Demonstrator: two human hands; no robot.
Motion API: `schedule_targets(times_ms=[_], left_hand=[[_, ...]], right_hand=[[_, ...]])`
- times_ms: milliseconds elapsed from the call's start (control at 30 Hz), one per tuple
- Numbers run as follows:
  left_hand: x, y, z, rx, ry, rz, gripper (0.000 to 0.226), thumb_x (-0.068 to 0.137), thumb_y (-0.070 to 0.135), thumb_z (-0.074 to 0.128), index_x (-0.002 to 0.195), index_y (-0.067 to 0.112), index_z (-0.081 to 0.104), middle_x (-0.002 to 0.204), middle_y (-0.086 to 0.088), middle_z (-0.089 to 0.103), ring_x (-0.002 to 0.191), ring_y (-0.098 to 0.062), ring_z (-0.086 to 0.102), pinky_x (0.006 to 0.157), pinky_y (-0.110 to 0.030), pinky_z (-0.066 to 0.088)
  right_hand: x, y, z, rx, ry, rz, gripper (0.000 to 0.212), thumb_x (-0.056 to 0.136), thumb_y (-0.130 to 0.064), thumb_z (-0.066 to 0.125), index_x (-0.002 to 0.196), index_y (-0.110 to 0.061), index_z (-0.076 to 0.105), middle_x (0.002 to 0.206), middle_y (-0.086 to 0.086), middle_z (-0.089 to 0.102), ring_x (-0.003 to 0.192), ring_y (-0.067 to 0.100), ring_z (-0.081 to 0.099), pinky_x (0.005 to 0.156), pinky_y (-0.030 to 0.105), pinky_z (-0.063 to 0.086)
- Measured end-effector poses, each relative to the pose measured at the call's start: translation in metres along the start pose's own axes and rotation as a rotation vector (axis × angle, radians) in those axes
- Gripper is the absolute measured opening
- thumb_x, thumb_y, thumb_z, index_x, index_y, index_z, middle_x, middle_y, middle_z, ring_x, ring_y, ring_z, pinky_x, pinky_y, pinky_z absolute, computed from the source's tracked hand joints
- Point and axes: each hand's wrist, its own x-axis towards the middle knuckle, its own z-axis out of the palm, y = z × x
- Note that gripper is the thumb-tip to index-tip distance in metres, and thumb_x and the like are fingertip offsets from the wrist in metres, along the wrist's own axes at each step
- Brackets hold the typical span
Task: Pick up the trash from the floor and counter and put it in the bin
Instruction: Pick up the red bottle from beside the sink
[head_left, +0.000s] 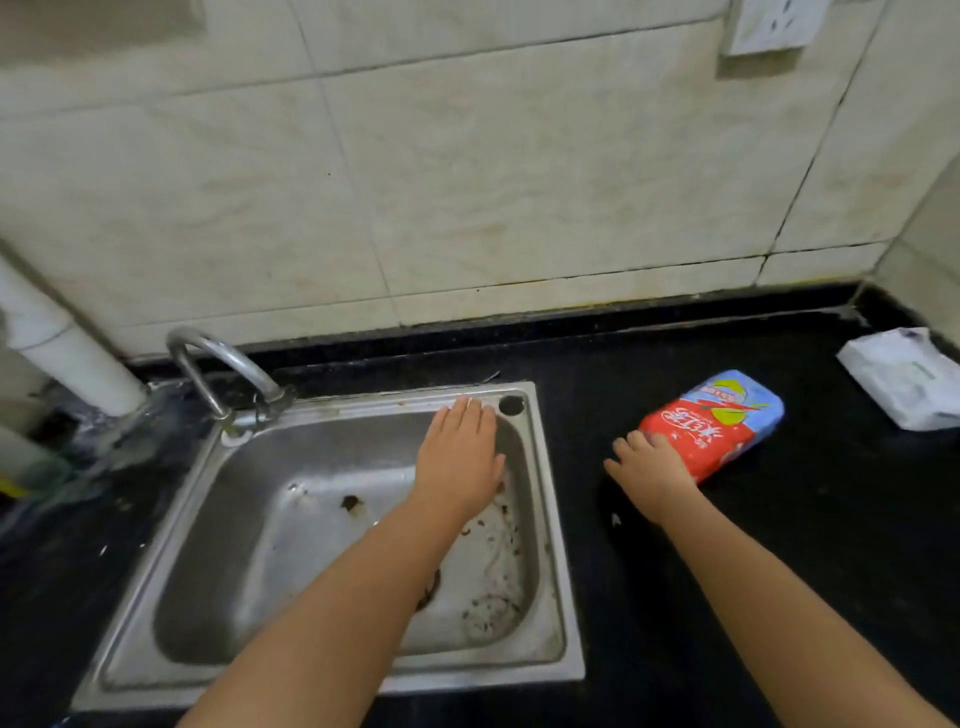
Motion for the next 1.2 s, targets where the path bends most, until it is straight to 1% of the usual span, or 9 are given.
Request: schedule_targets(times_ms=[133,267,500,600,667,800,933,1100,1200], left_hand=[[0.024,0.004,-0.006,-0.007,-0.02,-0.033,0.061,0.102,0.032,0.033,0.151,0.007,0.008,0.161,-0.01,0.008,0.15,-0.023,0.002,0.123,-0.035,0.003],[0.05,0.042,-0.026,0.012,0.033,0.064,0.06,0.101,0.03,0.035,0.15,0.006,0.01,0.161,-0.01,0.01,0.15,-0.024,0.003,0.123,-0.036,0.004],[0.042,0.179,-0.071,0.08,0.235,0.538,0.061,0.098,0.03,0.042,0.147,0.002,0.02,0.155,-0.013,0.025,0.148,-0.027,0.014,0.121,-0.038,0.014],[-0.005,0.246,-0.074,0.116,0.287,0.818,0.06,0.098,0.032,0.042,0.146,0.001,0.022,0.154,-0.014,0.027,0.147,-0.027,0.016,0.121,-0.038,0.015],[-0.054,0.292,-0.073,0.13,0.309,1.017,0.06,0.098,0.032,0.041,0.146,0.001,0.022,0.155,-0.014,0.026,0.147,-0.027,0.016,0.121,-0.038,0.015],[-0.194,0.372,-0.062,0.122,0.316,1.379,0.06,0.099,0.032,0.041,0.148,0.003,0.02,0.156,-0.013,0.025,0.148,-0.026,0.015,0.121,-0.038,0.014],[-0.371,0.412,-0.039,0.117,0.329,1.755,0.059,0.098,0.032,0.041,0.146,0.003,0.023,0.152,-0.013,0.029,0.147,-0.026,0.015,0.12,-0.038,0.016],[-0.628,0.405,0.0,0.087,0.337,2.214,0.056,0.098,0.032,0.042,0.143,0.002,0.028,0.149,-0.012,0.035,0.146,-0.026,0.019,0.119,-0.037,0.019],[-0.784,0.372,0.034,0.043,0.279,2.446,0.049,0.097,0.029,0.043,0.137,0.002,0.036,0.144,-0.013,0.041,0.142,-0.027,0.025,0.116,-0.037,0.022]], right_hand=[[0.013,0.022,-0.008,0.005,0.053,-0.036,0.038,0.092,-0.01,0.044,0.131,-0.01,0.043,0.14,0.013,0.038,0.126,0.031,0.04,0.105,0.039,0.036],[-0.006,0.053,-0.03,0.112,0.149,0.145,0.036,0.09,-0.007,0.048,0.126,-0.007,0.045,0.135,0.015,0.039,0.122,0.034,0.044,0.102,0.042,0.039],[-0.157,0.106,-0.022,0.512,0.337,0.696,0.035,0.088,-0.012,0.052,0.122,-0.002,0.049,0.126,0.024,0.043,0.111,0.038,0.051,0.082,0.042,0.047],[-0.261,0.1,0.0,0.626,0.461,1.055,0.028,0.088,-0.008,0.051,0.112,0.005,0.054,0.117,0.027,0.048,0.099,0.04,0.055,0.072,0.042,0.042],[-0.337,0.08,0.017,0.655,0.51,1.33,0.024,0.086,-0.009,0.053,0.106,0.005,0.054,0.115,0.024,0.048,0.096,0.04,0.056,0.071,0.04,0.044],[-0.495,-0.003,0.043,0.651,0.494,1.796,0.022,0.083,-0.01,0.055,0.1,0.005,0.053,0.113,0.022,0.048,0.093,0.04,0.055,0.076,0.04,0.048],[-0.648,-0.13,0.045,0.646,0.476,2.22,0.026,0.082,-0.008,0.058,0.105,0.003,0.056,0.113,0.024,0.05,0.099,0.038,0.054,0.082,0.036,0.044],[-0.817,-0.328,0.014,0.546,0.563,2.777,0.023,0.078,-0.006,0.063,0.098,0.004,0.063,0.11,0.028,0.06,0.105,0.037,0.055,0.085,0.036,0.04],[-0.896,-0.462,-0.014,0.503,0.663,3.041,0.023,0.076,-0.008,0.068,0.096,0.003,0.064,0.097,0.024,0.063,0.095,0.032,0.059,0.089,0.041,0.047]])
